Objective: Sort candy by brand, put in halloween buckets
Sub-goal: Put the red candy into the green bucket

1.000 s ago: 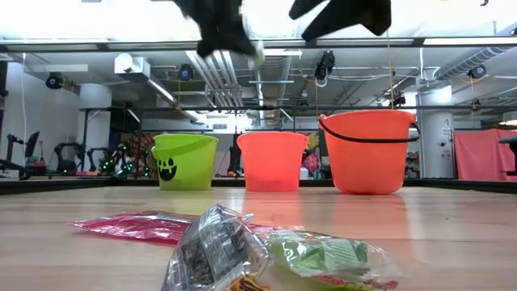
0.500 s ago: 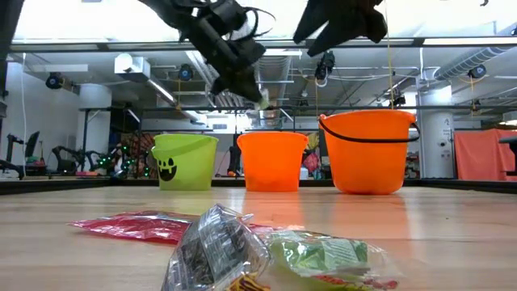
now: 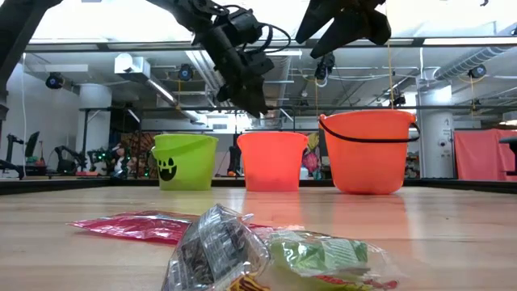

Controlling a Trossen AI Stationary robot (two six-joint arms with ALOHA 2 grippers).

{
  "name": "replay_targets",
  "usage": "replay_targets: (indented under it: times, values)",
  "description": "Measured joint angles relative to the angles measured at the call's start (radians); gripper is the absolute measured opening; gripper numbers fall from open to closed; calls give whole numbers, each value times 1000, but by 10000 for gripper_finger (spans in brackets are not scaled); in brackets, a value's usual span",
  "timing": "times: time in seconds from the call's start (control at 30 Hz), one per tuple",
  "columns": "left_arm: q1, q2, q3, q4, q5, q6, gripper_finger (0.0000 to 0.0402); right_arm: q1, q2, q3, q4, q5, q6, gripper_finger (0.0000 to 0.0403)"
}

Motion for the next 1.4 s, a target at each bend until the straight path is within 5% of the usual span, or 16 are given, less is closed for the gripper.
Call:
replay_targets:
  times: [0.33,0.53,0.67,0.77,0.83,1.4]
  values:
    - [-137,-213,-21,-313,199,-16,170,28,30,0,52,-244,-4,187]
    - [-465,-377,-180,-335,248,-68,164,107,60,-1,48,-238,-20,187]
    - [-742,-413,-327,-156,51,-175,168,165,55,-1,53,-144,2,187]
    - [-893,-384,-413,-12,-126,-259,177,193,46,-1,55,-65,14,187]
    - [-944,-342,-446,57,-158,-295,182,198,45,-1,61,-57,17,187]
    - [-961,82,-388,132,-106,-188,180,196,50,-1,62,-56,27,187]
